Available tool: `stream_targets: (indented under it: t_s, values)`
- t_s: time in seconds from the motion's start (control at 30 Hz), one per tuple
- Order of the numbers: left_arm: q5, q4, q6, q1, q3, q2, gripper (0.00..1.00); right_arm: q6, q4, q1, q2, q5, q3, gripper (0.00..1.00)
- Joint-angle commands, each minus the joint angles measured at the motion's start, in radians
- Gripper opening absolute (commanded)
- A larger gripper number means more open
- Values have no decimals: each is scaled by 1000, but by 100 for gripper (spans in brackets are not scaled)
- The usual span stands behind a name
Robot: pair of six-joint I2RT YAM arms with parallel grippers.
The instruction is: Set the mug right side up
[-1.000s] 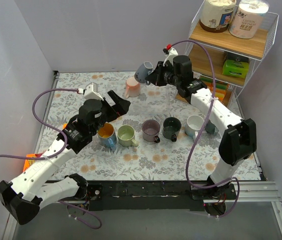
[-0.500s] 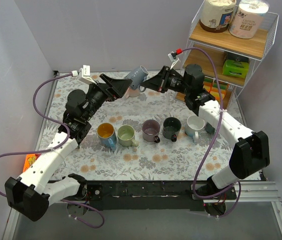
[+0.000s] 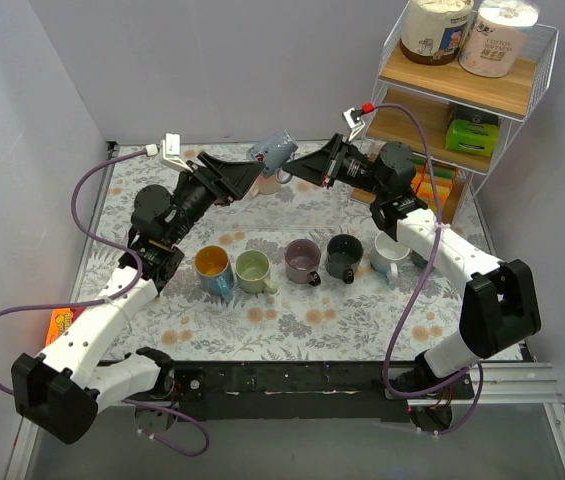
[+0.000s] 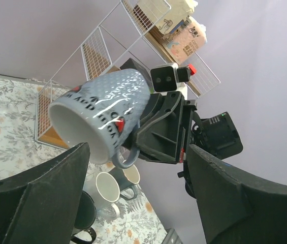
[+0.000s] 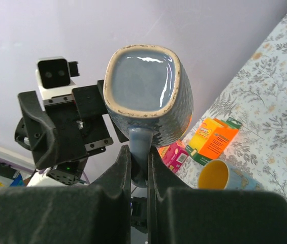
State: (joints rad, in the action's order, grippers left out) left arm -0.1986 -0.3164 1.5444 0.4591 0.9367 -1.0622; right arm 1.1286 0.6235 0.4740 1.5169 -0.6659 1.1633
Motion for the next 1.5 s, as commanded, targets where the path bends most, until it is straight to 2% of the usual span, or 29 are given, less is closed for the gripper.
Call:
stream_targets:
  t_s: [0.0, 0.13, 0.37, 0.6, 0.83, 0.87, 0.93, 1.07, 1.1, 1.13, 1.2, 1.23, 1.3, 1.37, 1.47]
  values:
    - [2, 22, 6, -7, 8, 18, 76, 88, 217, 3, -40, -9, 16, 1]
    - [-41, 5, 52, -7, -6, 4, 75, 148, 297, 2, -15, -12, 22, 1]
    - [-28, -62, 23, -7, 4, 2, 73, 168, 309, 3, -8, -23, -2, 1]
    - [-56, -108, 46, -7, 27, -51, 62, 204, 346, 11, -4, -21, -50, 1]
    - [-64, -98, 56, -7, 27, -64, 34, 220, 360, 29, 11, -20, -79, 1]
    - [-58, -92, 57, -7, 27, -64, 20, 221, 358, 31, 12, -20, -82, 1]
    - [-47, -43, 57, -7, 57, -67, 0, 218, 306, 34, 20, -26, -74, 1]
    - [17, 143, 11, -7, 158, -90, 0, 177, 230, 35, 26, -47, -70, 1]
    - [56, 225, -1, -7, 175, -96, 0, 166, 182, 35, 25, -47, -70, 9]
    - [74, 262, -22, -7, 192, -97, 0, 151, 167, 35, 20, -47, -70, 23]
    - [128, 369, -38, -5, 231, -96, 0, 116, 92, 35, 14, -43, -68, 43]
    - [140, 402, -47, -7, 241, -94, 0, 100, 56, 35, 5, -37, -67, 60]
    - [172, 495, -66, -7, 267, -82, 0, 54, -43, 34, 2, -23, -59, 70]
    - [235, 555, -93, -5, 283, -65, 0, 18, -134, 34, 5, -24, -48, 72]
    - [329, 733, -124, -7, 350, -67, 0, -39, -288, 32, 20, -26, -22, 73]
